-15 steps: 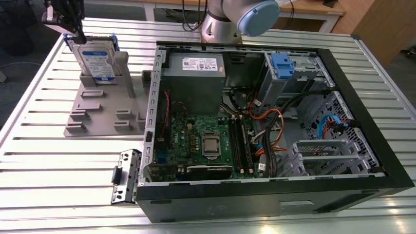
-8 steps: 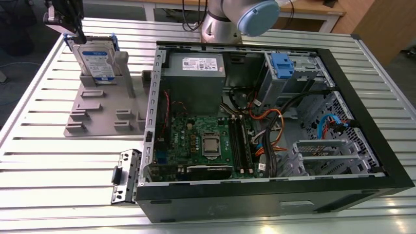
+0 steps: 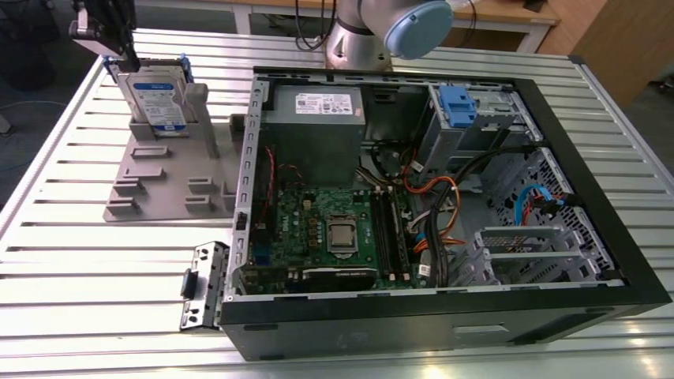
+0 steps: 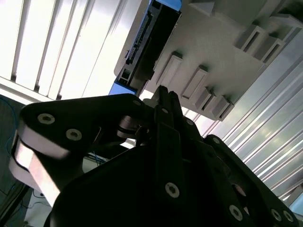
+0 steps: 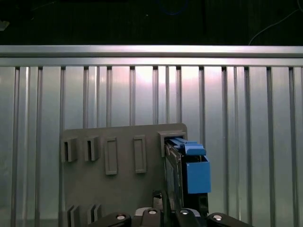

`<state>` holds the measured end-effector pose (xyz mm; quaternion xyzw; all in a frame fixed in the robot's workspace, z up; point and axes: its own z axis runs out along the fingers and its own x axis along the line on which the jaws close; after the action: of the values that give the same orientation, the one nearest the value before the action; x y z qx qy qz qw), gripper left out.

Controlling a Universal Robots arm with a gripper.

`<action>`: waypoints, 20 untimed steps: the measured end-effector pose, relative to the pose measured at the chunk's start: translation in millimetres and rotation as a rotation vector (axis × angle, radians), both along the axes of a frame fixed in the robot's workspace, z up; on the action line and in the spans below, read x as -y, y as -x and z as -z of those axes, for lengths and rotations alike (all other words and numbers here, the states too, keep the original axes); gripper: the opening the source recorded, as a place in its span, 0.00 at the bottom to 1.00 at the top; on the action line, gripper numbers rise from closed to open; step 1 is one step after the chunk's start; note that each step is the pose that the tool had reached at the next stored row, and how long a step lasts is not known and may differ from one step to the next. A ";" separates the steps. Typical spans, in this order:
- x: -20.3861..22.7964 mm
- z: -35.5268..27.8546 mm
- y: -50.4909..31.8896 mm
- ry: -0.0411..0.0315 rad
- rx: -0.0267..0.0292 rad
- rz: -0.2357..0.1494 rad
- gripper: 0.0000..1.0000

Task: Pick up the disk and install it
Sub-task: 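Pick up the disk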

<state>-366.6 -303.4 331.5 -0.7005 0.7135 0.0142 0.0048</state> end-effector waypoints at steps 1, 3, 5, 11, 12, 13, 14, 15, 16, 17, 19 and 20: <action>0.0 0.0 0.0 0.0000 0.0000 0.000 0.23; 0.0 0.0 0.0 0.0000 0.0000 0.000 0.29; 0.0 0.0 0.0 0.0000 0.0000 0.000 0.29; 0.0 0.0 0.0 0.0000 0.0000 -0.001 0.53; 0.0 0.0 0.0 0.0001 0.0000 -0.001 0.53; -0.5 0.0 -0.1 0.0002 0.0000 -0.002 0.53; -2.2 0.0 -0.1 0.0002 -0.0001 -0.005 0.53; -3.9 0.1 0.0 0.0002 -0.0001 -0.008 0.53; -5.8 0.3 0.1 0.0002 0.0001 -0.012 0.53; -7.6 0.4 0.1 0.0002 0.0000 -0.015 0.53; -10.8 0.7 0.4 0.0002 0.0000 -0.022 0.53; -11.6 1.0 0.5 0.0002 0.0000 -0.028 0.53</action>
<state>-367.1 -291.8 330.5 -0.7104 0.7036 0.0142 0.0046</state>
